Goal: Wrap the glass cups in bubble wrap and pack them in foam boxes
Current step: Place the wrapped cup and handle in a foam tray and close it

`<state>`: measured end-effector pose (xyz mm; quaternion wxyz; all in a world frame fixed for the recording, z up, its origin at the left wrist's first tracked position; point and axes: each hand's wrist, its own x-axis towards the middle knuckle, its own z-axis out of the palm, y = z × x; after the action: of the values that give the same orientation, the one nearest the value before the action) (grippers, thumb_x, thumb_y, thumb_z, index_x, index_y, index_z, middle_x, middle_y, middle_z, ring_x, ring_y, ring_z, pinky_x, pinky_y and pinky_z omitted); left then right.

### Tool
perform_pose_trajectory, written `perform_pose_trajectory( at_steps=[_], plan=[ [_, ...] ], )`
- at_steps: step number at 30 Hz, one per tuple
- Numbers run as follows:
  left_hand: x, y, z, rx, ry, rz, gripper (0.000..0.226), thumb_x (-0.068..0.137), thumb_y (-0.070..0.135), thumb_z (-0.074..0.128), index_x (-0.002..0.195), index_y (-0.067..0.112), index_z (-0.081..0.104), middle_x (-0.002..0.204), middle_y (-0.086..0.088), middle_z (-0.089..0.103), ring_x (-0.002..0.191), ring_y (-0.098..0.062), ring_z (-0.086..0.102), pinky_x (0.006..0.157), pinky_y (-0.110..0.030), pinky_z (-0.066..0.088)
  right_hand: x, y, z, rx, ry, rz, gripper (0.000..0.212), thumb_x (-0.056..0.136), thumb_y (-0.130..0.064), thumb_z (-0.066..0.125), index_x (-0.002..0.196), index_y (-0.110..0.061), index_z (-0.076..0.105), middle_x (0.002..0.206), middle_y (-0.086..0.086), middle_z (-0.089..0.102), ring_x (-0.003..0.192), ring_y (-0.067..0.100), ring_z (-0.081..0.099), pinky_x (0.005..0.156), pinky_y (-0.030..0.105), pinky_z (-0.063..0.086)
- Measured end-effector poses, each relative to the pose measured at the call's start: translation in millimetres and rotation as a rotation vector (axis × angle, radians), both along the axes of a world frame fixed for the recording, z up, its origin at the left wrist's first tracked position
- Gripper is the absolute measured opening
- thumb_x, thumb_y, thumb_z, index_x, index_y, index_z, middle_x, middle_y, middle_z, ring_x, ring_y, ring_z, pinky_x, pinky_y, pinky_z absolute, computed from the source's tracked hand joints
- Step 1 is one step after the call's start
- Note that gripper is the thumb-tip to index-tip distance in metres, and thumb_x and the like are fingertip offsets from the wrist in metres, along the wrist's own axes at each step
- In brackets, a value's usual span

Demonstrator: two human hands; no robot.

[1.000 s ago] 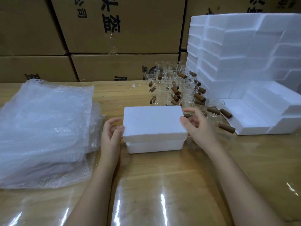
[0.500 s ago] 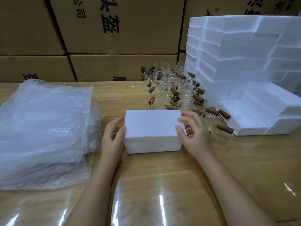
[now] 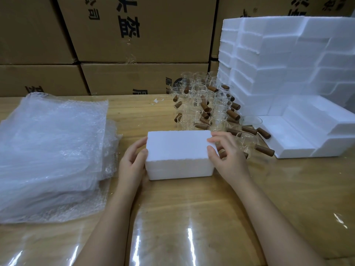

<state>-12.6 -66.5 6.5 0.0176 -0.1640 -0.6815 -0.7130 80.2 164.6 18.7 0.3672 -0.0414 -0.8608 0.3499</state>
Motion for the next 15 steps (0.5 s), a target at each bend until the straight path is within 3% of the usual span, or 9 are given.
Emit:
perform_pose_trajectory(
  at_steps=[5, 10, 15],
  plan=[
    [-0.9, -2.0, -0.4, -0.002, -0.035, -0.014, 0.046, 0.073, 0.034, 0.055, 0.118, 0.028, 0.065, 0.114, 0.018, 0.067, 0.104, -0.003, 0.063, 0.079, -0.024, 0.049, -1.2, 0.4, -0.4, -0.032, -0.017, 0.015, 0.014, 0.085, -0.019, 0.062, 0.099, -0.022, 0.064, 0.116, -0.016, 0.052, 0.079, 0.005, 0.056, 0.064, 0.036, 0.053],
    [-3.4, -1.8, 0.4, -0.027, -0.061, -0.031, 0.053, 0.067, 0.043, 0.055, 0.117, 0.032, 0.063, 0.120, 0.012, 0.065, 0.111, -0.008, 0.061, 0.089, -0.036, 0.050, -2.7, -0.1, 0.9, -0.069, -0.017, 0.017, 0.012, 0.086, -0.016, 0.061, 0.095, -0.021, 0.066, 0.114, -0.013, 0.056, 0.077, 0.007, 0.056, 0.064, 0.031, 0.050],
    [-1.7, -0.8, 2.2, -0.021, -0.079, -0.047, 0.039, 0.074, 0.034, 0.054, 0.111, 0.048, 0.058, 0.127, 0.011, 0.060, 0.115, -0.007, 0.058, 0.096, -0.041, 0.047, -3.8, 0.5, -0.1, -0.075, -0.018, 0.012, 0.011, 0.087, -0.014, 0.062, 0.096, -0.018, 0.069, 0.115, -0.011, 0.058, 0.076, 0.006, 0.056, 0.065, 0.022, 0.046]
  ],
)
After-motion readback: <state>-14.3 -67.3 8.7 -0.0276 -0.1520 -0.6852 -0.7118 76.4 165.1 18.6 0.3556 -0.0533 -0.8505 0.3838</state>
